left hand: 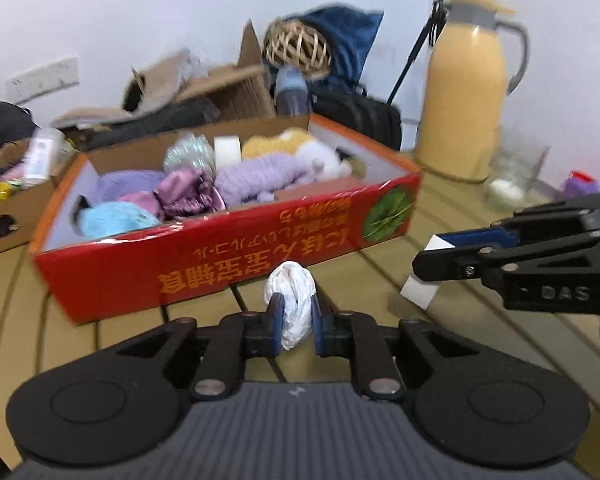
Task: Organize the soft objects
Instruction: 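Close the left gripper on the crumpled white cloth while the right gripper closes on the white foam wedge, then carry the white cloth and white wedge in both grippers over the box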
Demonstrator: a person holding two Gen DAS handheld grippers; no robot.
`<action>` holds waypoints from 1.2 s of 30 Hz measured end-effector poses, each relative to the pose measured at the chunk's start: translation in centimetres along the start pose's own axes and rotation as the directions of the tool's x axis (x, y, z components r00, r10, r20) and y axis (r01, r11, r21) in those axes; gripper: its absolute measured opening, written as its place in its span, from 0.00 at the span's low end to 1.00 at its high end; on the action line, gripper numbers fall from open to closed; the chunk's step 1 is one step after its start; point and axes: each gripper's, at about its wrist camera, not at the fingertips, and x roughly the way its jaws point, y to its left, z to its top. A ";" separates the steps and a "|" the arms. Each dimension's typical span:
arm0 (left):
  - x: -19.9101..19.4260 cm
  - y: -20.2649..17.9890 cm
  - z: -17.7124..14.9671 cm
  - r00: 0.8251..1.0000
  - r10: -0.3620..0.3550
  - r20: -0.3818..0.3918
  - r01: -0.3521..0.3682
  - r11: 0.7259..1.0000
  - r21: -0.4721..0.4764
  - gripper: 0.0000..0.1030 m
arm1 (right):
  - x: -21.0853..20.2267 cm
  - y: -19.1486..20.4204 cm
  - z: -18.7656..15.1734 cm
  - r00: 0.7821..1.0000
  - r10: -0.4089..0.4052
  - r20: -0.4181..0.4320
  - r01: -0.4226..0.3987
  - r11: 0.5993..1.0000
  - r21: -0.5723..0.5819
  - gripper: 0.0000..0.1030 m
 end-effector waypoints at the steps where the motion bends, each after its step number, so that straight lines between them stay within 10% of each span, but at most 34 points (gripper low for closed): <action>1: -1.7 -0.3 -0.3 1.000 -0.003 0.017 0.003 1.000 -0.001 0.14 | -1.3 0.2 -0.3 1.000 -0.005 0.011 0.005 1.000 0.002 0.21; 10: -17.0 -2.7 -6.6 0.996 0.023 0.089 -0.010 0.991 -0.137 0.14 | -14.3 4.4 -3.6 0.995 0.015 0.103 -0.018 0.999 0.034 0.21; 20: -25.5 -3.5 -8.8 0.975 0.113 0.189 -0.067 0.970 -0.235 0.15 | -22.1 10.2 -5.9 0.982 0.078 0.169 -0.075 0.997 -0.025 0.21; 29: -24.9 -3.7 -6.7 0.966 0.070 0.250 -0.025 0.984 -0.179 0.15 | -23.0 10.4 -5.2 0.977 0.082 0.195 -0.080 0.997 -0.021 0.21; 36: -18.3 1.5 -0.2 0.960 0.106 0.258 -0.074 0.989 -0.132 0.16 | -16.3 7.9 1.5 0.967 0.103 0.233 -0.108 0.994 0.005 0.21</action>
